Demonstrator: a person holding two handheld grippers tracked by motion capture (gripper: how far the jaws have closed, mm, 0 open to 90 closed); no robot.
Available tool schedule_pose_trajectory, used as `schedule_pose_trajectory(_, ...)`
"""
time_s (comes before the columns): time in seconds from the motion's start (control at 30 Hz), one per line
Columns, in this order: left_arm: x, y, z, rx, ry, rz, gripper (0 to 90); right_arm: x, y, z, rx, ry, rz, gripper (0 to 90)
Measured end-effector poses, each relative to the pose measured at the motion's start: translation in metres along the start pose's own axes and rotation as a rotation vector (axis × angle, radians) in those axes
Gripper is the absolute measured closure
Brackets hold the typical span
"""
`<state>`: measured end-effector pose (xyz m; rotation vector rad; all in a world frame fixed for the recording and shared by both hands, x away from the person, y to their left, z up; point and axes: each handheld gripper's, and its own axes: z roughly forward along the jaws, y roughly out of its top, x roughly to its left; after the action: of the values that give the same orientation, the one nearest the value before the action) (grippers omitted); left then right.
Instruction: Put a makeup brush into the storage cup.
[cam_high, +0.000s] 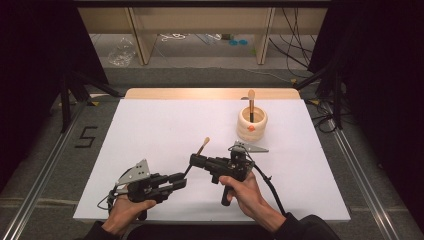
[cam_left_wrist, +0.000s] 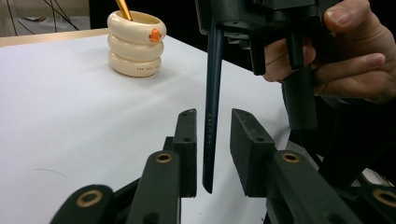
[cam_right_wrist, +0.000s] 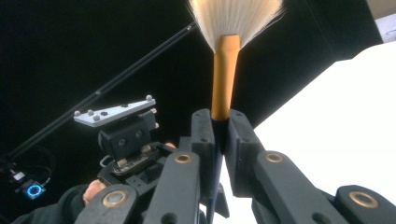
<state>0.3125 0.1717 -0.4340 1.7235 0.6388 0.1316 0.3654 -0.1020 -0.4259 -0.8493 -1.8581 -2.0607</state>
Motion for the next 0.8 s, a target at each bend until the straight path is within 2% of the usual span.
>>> schedule_pose_trajectory(0.07, -0.001, 0.0, 0.0, 0.001, 0.011, -0.017, 70.8, 0.0, 0.0, 0.0, 0.001, -0.001, -0.003, 83.3)
schedule_pose_trajectory(0.1, 0.0, 0.0, 0.0, 0.004, 0.004, -0.003, 70.4, 0.0, 0.0, 0.0, 0.004, -0.002, -0.004, 83.3)
schedule_pose_trajectory(0.27, 0.0, -0.001, 0.0, 0.008, 0.005, 0.003, 68.5, 0.002, 0.0, 0.001, 0.01, -0.008, -0.022, 83.3)
schedule_pose_trajectory(0.3, 0.0, -0.001, 0.0, 0.008, 0.006, 0.003, 68.1, 0.001, 0.0, 0.001, 0.005, -0.007, -0.045, 83.3)
schedule_pose_trajectory(0.37, 0.0, -0.001, 0.0, 0.011, 0.008, 0.004, 66.8, 0.003, 0.001, 0.0, 0.021, -0.013, -0.035, 83.3)
schedule_pose_trajectory(0.4, 0.0, -0.001, 0.0, 0.014, 0.01, 0.006, 65.5, 0.003, 0.002, -0.001, 0.021, -0.016, -0.049, 83.3)
schedule_pose_trajectory(0.47, 0.001, -0.001, -0.001, 0.021, 0.015, 0.008, 62.7, 0.004, 0.004, -0.001, 0.018, -0.03, -0.046, 83.3)
schedule_pose_trajectory(0.5, 0.0, -0.001, -0.001, 0.022, 0.026, -0.011, 62.0, 0.004, 0.004, -0.002, 0.02, -0.034, -0.059, 83.4)
schedule_pose_trajectory(0.53, 0.0, -0.002, -0.001, 0.024, 0.03, -0.013, 61.3, 0.004, 0.005, -0.002, 0.026, -0.041, -0.08, 83.4)
schedule_pose_trajectory(0.63, 0.0, -0.002, -0.002, 0.033, 0.04, -0.002, 60.1, 0.005, 0.008, -0.004, 0.04, -0.064, -0.117, 83.3)
schedule_pose_trajectory(0.67, 0.001, -0.002, -0.002, 0.036, 0.042, 0.009, 60.1, 0.005, 0.01, -0.005, 0.037, -0.073, -0.15, 83.4)
schedule_pose_trajectory(0.7, 0.002, -0.002, -0.002, 0.04, 0.04, 0.022, 60.0, 0.005, 0.011, -0.005, 0.038, -0.075, -0.161, 83.4)
schedule_pose_trajectory(0.73, 0.001, -0.002, -0.002, 0.042, 0.048, 0.007, 59.9, 0.005, 0.011, -0.006, 0.046, -0.079, -0.165, 83.3)
schedule_pose_trajectory(0.8, 0.001, -0.002, -0.002, 0.048, 0.052, 0.014, 59.5, 0.006, 0.012, -0.007, 0.052, -0.081, -0.169, 83.4)
